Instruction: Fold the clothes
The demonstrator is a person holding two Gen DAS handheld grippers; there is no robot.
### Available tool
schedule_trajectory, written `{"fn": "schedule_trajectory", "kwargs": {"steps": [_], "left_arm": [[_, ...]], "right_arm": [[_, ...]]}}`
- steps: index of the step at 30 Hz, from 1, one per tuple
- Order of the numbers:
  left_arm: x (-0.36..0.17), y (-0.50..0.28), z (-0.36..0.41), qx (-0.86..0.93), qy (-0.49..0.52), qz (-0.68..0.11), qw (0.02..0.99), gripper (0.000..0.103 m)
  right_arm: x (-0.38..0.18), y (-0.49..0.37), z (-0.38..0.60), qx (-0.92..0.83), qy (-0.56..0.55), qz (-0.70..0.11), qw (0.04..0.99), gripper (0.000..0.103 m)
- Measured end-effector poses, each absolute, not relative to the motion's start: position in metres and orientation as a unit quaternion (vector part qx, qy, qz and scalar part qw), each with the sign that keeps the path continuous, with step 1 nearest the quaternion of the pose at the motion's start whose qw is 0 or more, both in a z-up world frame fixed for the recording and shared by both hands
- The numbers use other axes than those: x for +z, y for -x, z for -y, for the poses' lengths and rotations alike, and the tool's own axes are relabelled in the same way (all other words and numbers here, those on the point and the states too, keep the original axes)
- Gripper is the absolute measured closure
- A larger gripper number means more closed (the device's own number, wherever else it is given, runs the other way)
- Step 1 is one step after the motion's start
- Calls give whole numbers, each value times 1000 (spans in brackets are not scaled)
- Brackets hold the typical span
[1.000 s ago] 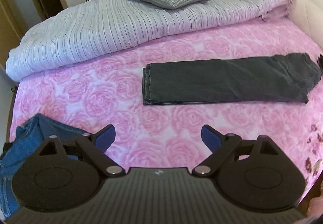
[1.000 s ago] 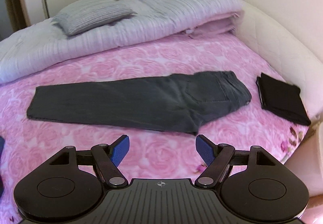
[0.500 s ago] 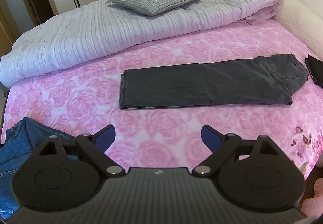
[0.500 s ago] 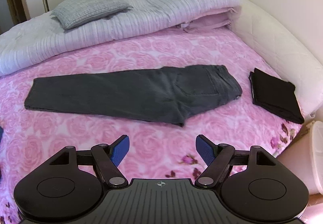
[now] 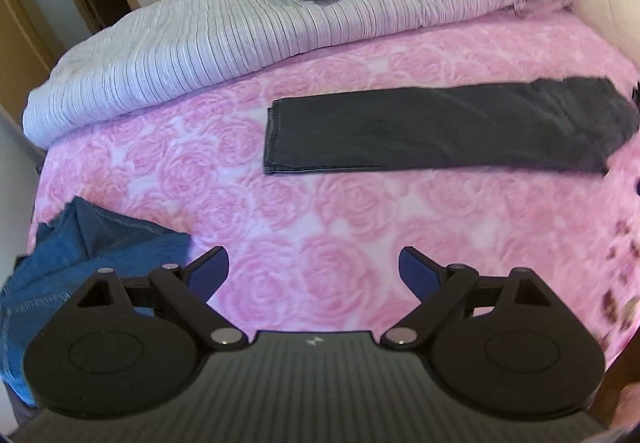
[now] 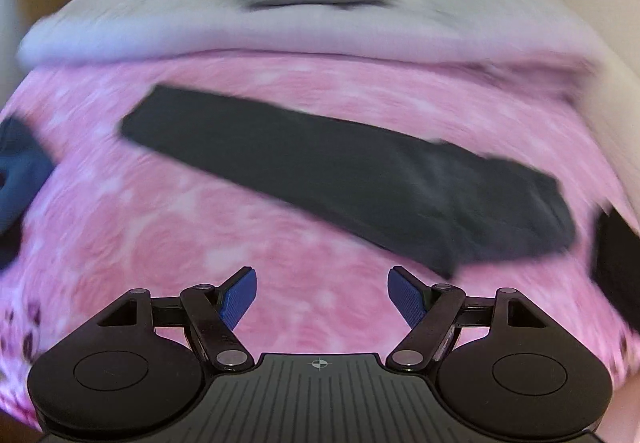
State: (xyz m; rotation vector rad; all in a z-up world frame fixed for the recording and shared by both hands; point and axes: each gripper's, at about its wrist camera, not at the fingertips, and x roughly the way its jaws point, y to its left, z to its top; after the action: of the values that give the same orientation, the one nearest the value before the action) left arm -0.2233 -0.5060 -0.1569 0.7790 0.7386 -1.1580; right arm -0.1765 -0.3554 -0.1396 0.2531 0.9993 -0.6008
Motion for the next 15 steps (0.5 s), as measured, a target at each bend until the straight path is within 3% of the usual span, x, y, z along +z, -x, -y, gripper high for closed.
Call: {"fn": "schedule_trajectory", "kwargs": {"steps": [11,15], "left_arm": [[-232,127,535,-571,-355,-311,672,13],[-265,85,559,-588,-352,-305,661,13]], "right_arm": [[-213,-6,264,-146,69,-453,877,30],[-268,-74,250,-116,133,-449,876,46]]}}
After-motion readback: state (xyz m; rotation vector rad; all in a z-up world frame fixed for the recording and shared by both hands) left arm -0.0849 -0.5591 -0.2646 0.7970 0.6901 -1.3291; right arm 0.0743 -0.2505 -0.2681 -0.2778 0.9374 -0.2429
